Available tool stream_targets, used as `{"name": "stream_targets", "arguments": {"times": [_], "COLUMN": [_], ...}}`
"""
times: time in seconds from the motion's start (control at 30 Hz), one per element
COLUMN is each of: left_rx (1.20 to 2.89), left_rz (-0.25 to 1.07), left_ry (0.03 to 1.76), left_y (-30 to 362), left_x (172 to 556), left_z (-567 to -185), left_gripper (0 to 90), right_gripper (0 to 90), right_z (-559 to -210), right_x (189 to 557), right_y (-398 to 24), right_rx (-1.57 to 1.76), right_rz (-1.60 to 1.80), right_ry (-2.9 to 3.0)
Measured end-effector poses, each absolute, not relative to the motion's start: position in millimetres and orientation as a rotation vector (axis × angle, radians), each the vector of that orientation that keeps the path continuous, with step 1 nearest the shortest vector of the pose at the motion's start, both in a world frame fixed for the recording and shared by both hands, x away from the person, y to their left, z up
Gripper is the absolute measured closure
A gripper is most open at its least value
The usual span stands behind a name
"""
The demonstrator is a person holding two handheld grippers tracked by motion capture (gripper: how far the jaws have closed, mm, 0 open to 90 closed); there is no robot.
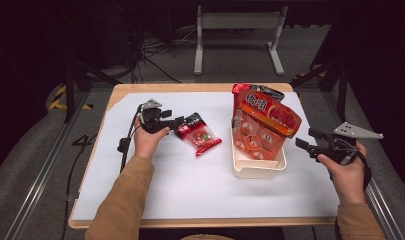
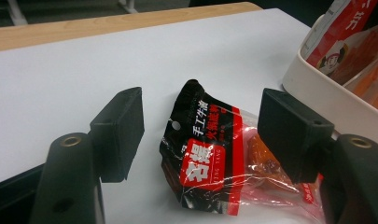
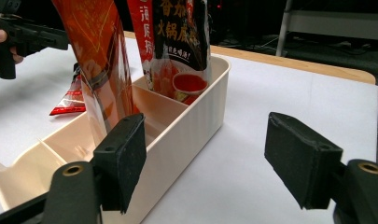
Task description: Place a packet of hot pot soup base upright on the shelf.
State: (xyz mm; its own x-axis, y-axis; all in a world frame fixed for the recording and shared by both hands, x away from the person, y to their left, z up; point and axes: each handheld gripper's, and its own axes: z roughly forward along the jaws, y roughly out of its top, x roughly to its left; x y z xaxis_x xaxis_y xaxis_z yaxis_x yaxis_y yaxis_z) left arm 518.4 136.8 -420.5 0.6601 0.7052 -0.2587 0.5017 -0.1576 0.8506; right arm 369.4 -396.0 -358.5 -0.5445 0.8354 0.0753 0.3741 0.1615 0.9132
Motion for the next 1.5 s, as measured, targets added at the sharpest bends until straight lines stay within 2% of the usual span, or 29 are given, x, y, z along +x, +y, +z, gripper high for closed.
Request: {"name": "stream_targets", "arguments": {"times": [0.43, 0.73, 0.93, 1.03, 1.1, 1.2, 1.23, 1.37, 1.5], "left_rx": [1.897, 1.943, 1.957, 1.963, 1.969, 1.98, 1.982, 2.004, 2.004], "left_rz": [0.203, 0.13, 0.103, 0.1, 0.092, 0.111, 0.121, 0.15, 0.16], "left_ry": [1.041, 1.129, 1.123, 1.109, 1.091, 1.085, 1.083, 1.061, 1.06], "left_y": [125.5, 124.3, 124.6, 122.7, 120.8, 119.1, 118.3, 118.0, 115.2], "left_x": [529.3, 533.6, 534.2, 533.2, 532.5, 531.7, 531.0, 530.1, 529.0], "left_z": [-437.7, -449.1, -451.2, -451.5, -452.0, -451.8, -451.3, -450.2, -451.0], "left_gripper": [33.7, 34.5, 36.2, 40.2, 47.2, 50.1, 56.6, 70.3, 76.3], "right_gripper": [29.1, 28.7, 28.5, 28.4, 28.4, 28.3, 28.4, 28.3, 28.3], "right_z": [-360.6, -362.6, -363.5, -363.7, -363.9, -364.3, -364.4, -364.7, -365.6], "right_x": [370.4, 371.4, 371.8, 371.9, 371.9, 372.0, 372.0, 372.2, 372.8], "right_y": [-395.0, -394.4, -393.1, -392.9, -392.7, -392.6, -392.5, -392.8, -393.0], "right_rx": [1.15, 1.149, 1.152, 1.151, 1.15, 1.151, 1.152, 1.153, 1.157], "right_rz": [1.364, 1.362, 1.365, 1.365, 1.364, 1.363, 1.365, 1.367, 1.374], "right_ry": [2.0, 2.009, 2.01, 2.012, 2.015, 2.016, 2.017, 2.016, 2.015]}}
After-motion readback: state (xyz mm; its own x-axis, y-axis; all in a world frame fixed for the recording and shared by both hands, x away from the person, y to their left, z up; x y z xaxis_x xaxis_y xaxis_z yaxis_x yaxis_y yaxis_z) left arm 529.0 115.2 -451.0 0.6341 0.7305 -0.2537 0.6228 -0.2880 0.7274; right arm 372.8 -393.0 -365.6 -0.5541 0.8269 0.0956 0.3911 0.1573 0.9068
